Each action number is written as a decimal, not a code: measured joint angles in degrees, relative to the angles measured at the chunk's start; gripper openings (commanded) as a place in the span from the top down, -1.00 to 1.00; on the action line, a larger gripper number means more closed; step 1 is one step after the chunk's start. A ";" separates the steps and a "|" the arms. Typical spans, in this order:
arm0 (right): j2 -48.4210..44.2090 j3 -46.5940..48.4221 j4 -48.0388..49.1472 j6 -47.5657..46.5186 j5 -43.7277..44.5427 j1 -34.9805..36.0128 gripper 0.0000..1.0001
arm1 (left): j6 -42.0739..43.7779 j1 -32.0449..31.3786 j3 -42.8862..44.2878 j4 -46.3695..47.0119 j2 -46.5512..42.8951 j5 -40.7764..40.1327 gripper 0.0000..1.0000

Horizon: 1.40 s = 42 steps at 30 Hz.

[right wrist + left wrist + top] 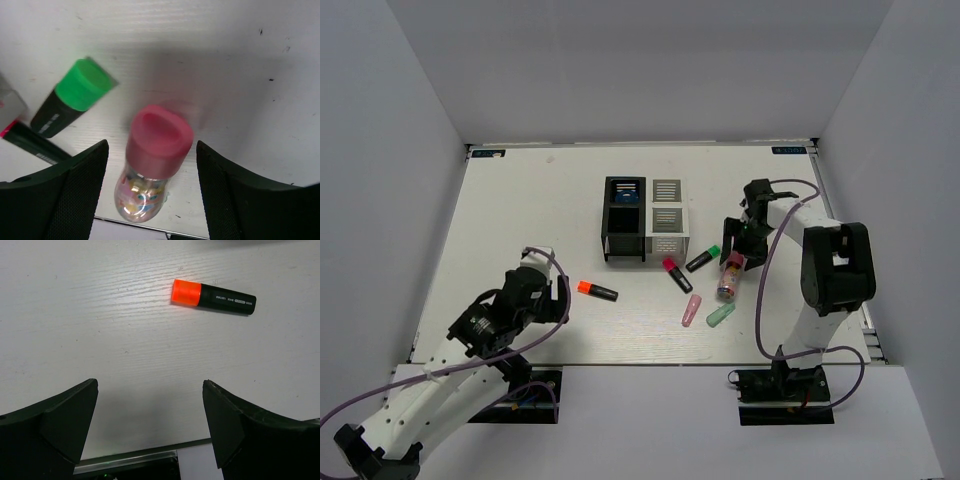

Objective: Sort the stationery into containers
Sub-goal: Pick up the stationery from the center of the board, then place the stationery in the storage box.

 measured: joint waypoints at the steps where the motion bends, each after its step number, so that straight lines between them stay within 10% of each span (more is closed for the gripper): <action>1: 0.52 -0.44 0.02 0.00 0.13 -0.02 -0.47 | -0.20 0.04 -0.02 -0.15 -0.52 0.00 -0.91; 5: 1.44 -1.55 -0.63 0.31 0.28 -0.02 -0.32 | -0.83 0.11 -1.07 -0.57 -2.32 -0.13 -0.91; 9: 1.90 -1.64 -0.76 0.85 0.07 -0.02 0.32 | -1.36 0.11 -1.86 -1.73 -3.54 -0.20 -0.91; 11: 1.97 -1.66 -0.79 1.38 -0.26 -0.02 0.98 | -1.60 0.11 -1.88 -2.10 -4.28 -0.20 -0.91; 25: -7.50 -1.75 0.22 -6.43 -6.25 0.39 1.00 | -2.80 0.11 -2.62 -3.87 -7.61 0.63 -0.91; 42: -9.46 25.46 9.62 -15.13 -23.76 8.00 1.00 | -5.03 0.11 -2.86 -4.22 -7.15 2.86 -0.89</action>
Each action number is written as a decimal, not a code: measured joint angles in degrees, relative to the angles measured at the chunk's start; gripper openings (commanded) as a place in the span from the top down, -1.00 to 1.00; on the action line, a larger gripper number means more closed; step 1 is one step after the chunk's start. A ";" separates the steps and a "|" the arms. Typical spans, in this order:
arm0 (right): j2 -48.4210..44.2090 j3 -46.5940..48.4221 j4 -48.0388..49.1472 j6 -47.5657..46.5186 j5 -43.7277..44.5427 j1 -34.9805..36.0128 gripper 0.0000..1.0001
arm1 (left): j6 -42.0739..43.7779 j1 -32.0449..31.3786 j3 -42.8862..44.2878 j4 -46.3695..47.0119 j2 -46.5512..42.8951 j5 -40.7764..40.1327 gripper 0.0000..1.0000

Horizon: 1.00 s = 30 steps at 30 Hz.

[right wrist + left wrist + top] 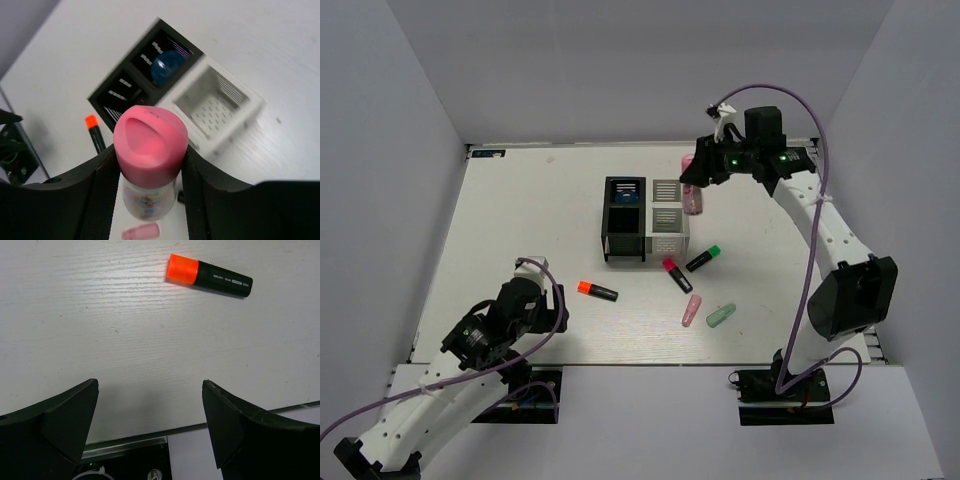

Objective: Sort the stationery into containers
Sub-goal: Place the stationery in the storage box.

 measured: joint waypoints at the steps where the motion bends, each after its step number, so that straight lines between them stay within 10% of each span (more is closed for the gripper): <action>1: 0.81 -0.33 2.56 0.00 -2.64 0.39 1.00 | -0.13 0.00 0.00 0.00 0.15 0.09 -0.89; 8: 12.17 1.75 16.22 -1.44 -13.38 2.23 1.00 | -1.16 0.00 -0.04 -0.04 0.39 0.39 -0.89; 30: 17.62 -2.54 29.97 -12.79 -6.62 2.32 1.00 | -1.79 0.00 -0.55 0.33 2.80 0.87 -0.89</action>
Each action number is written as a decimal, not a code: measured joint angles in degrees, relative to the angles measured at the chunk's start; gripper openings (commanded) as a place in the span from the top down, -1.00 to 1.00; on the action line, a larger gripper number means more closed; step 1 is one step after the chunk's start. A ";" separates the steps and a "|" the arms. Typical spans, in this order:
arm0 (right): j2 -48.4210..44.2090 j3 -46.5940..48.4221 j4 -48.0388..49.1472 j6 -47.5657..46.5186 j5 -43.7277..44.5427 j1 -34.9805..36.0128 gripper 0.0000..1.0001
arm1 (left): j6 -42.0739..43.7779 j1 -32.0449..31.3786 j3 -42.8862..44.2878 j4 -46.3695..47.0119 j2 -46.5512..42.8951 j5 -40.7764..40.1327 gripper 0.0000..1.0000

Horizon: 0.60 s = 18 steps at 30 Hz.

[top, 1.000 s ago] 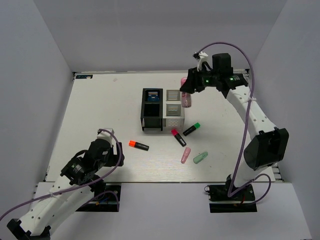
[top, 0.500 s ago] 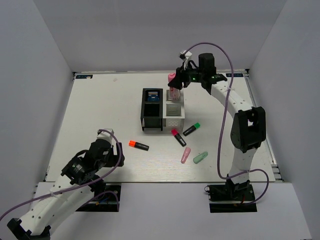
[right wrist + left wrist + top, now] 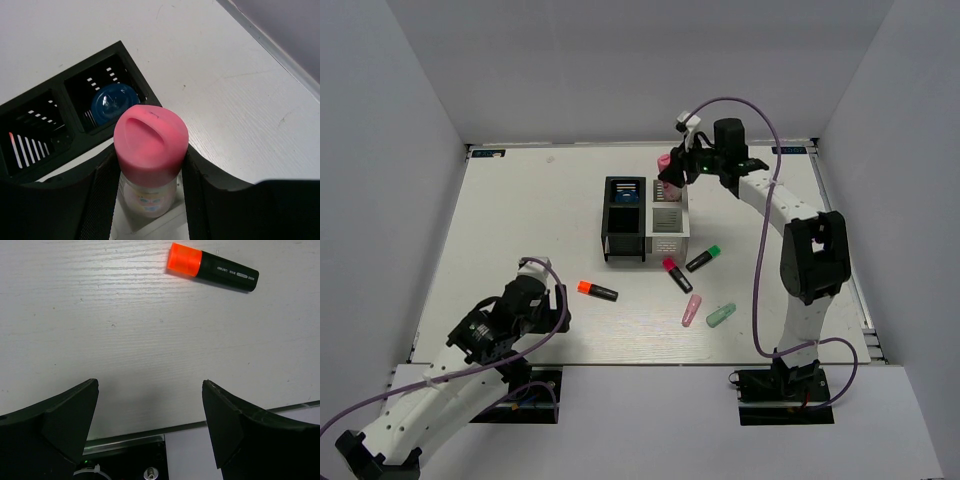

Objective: Sort the stationery into containers
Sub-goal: Place the stationery in the storage box.

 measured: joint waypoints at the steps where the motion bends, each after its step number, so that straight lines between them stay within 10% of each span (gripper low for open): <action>1: 0.11 -0.39 0.02 -0.33 0.24 0.00 1.00 | 0.00 0.00 0.00 0.13 0.13 0.11 -0.89; 5: 0.35 -1.40 0.83 -1.09 1.22 0.02 0.78 | 0.00 0.00 0.00 0.11 0.31 0.35 -0.89; 9: 0.24 -2.62 2.82 -1.49 1.16 0.04 -0.56 | -0.37 0.00 0.00 0.09 0.31 0.44 -0.85; 11: 0.02 -4.02 3.63 -1.79 1.14 0.04 -0.77 | -0.96 0.02 0.00 0.11 0.42 0.52 -0.53; 13: -0.63 -5.84 4.02 -2.14 0.96 0.04 -0.65 | -2.19 0.04 0.00 0.26 0.96 0.66 0.12; 14: -1.09 -6.56 4.02 -2.05 0.87 0.02 -0.54 | -2.80 0.04 0.00 0.48 1.55 0.61 0.75; 15: -1.55 -7.04 3.93 -1.55 0.68 -0.02 -0.36 | -3.43 0.04 0.00 0.79 2.45 0.66 0.90; 16: -2.05 -7.32 3.93 -0.96 0.50 -0.04 0.68 | -3.98 0.04 0.00 1.09 3.48 0.76 0.95; 18: -3.80 -7.52 3.58 0.63 0.09 -0.07 1.00 | -6.60 0.02 -0.11 2.47 6.45 0.74 0.88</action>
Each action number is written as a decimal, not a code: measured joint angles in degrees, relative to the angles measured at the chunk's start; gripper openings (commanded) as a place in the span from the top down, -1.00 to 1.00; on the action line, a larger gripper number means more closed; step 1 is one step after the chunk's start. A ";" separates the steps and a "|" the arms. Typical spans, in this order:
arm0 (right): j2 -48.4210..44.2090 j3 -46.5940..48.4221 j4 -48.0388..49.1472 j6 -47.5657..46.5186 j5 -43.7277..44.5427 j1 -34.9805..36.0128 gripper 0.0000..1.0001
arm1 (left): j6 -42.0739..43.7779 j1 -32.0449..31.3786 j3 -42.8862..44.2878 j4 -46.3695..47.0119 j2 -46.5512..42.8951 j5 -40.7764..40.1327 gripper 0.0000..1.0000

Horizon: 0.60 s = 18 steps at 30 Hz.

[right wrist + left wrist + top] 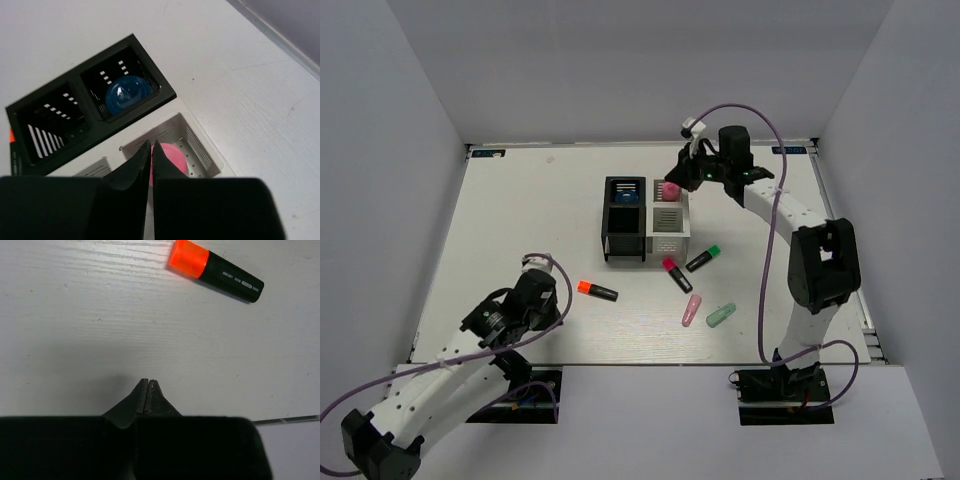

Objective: Sort the stationery into containers
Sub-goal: Place the stationery in the storage box, then pick up the pen from the center of the board.

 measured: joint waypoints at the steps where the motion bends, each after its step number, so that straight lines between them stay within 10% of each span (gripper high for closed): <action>1: -1.14 -0.09 -0.63 1.25 0.37 0.02 1.00 | -1.95 -0.11 -0.15 0.85 1.57 -0.07 0.72; 3: -4.39 -0.22 -2.97 3.19 1.57 0.07 0.68 | -5.86 -0.59 -0.74 3.04 4.39 -0.44 0.38; 5: -7.96 -0.66 -4.48 5.75 1.79 -0.07 -0.81 | -10.45 -1.88 -2.01 6.12 6.86 -1.49 -0.06; 8: -14.78 -4.07 -5.22 6.75 0.13 -0.90 -0.81 | -18.12 -5.49 -3.61 10.03 10.27 -4.39 -0.34; 10: -18.95 -6.95 -6.62 6.40 -1.62 -1.68 -0.27 | -24.04 -8.46 -3.65 11.96 13.22 -7.74 -0.61; 11: -20.39 -8.02 -8.04 5.77 -2.19 -1.92 0.53 | -27.26 -9.94 -3.30 12.26 15.10 -9.81 -0.61; 13: -22.71 -9.97 -11.54 4.85 -2.54 -2.49 1.00 | -33.51 -12.22 -1.07 10.69 19.85 -13.75 -0.68; 18: -28.98 -20.85 -16.55 3.32 -2.05 -3.52 1.00 | -48.74 -14.84 10.67 5.68 32.41 -22.43 -0.70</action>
